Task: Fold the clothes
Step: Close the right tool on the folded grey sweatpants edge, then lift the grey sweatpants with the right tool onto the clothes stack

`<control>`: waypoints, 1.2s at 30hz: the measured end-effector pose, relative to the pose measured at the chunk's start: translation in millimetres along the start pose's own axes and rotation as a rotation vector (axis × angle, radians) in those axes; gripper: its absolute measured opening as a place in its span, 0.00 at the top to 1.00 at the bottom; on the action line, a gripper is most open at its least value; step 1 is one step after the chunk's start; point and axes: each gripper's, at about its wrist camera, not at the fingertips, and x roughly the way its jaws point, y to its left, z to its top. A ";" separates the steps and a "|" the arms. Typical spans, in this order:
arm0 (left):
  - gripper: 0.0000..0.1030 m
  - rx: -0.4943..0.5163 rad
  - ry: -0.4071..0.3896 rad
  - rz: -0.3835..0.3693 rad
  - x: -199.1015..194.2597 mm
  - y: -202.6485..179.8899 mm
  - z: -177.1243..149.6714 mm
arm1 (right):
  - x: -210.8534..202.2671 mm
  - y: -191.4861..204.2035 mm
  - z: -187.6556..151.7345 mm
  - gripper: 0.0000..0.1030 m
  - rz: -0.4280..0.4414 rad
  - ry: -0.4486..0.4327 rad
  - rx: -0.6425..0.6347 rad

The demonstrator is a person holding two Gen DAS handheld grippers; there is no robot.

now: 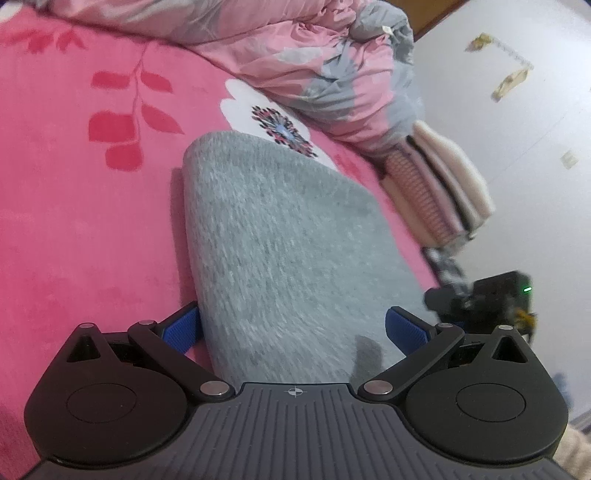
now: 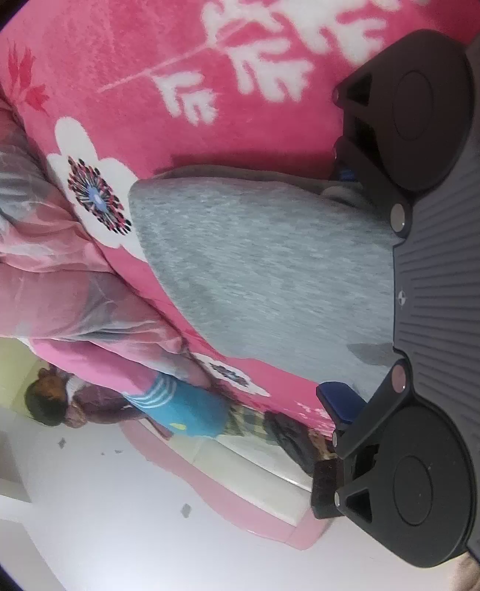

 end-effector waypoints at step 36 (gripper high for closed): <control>0.01 -0.121 0.026 -0.148 13.2 -16.9 28.1 | 11.5 -13.6 19.5 0.53 0.159 -0.008 0.039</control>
